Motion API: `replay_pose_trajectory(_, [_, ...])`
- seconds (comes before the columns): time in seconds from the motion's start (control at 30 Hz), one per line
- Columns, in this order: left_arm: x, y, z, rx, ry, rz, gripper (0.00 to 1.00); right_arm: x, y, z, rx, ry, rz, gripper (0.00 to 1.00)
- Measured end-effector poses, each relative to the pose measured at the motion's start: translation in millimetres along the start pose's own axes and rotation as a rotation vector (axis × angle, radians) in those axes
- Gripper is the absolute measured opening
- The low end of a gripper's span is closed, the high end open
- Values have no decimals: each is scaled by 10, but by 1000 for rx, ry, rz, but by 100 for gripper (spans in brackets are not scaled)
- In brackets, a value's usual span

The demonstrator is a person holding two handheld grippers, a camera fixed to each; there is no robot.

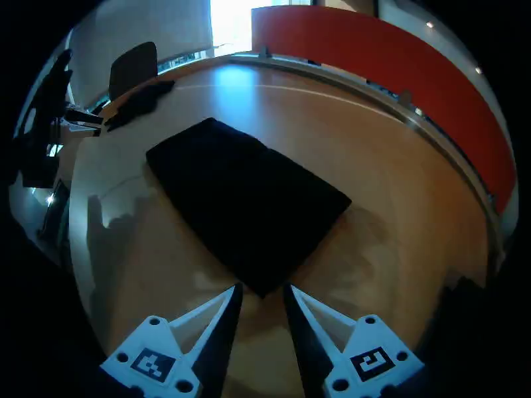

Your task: Fold towel

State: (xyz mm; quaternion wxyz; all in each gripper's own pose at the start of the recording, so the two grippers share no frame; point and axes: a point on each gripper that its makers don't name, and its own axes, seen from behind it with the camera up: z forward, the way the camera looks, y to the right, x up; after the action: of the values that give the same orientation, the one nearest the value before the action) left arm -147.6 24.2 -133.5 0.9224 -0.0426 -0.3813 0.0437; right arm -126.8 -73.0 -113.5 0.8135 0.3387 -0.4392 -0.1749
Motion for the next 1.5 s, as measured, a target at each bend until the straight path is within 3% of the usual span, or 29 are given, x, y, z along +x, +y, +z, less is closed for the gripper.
replay_pose_trajectory(0.1, [0, -2, -3, 1, 0, 1, 93, -10, -3, 11, 1, -5, -6, 38])
replay_pose_trajectory(0.37, [-17, -23, -5, 4, -5, -1, 93, -49, 25, 16, -7, -21, -6, 5])
replay_pose_trajectory(0.7, [-29, -29, 4, 5, -9, 0, 93, 84, 34, -66, -28, 28, -12, 5])
replay_pose_trajectory(1.5, [92, 18, 75, -3, 2, 9, 93, 1067, 357, -953, -168, 236, -63, 5])
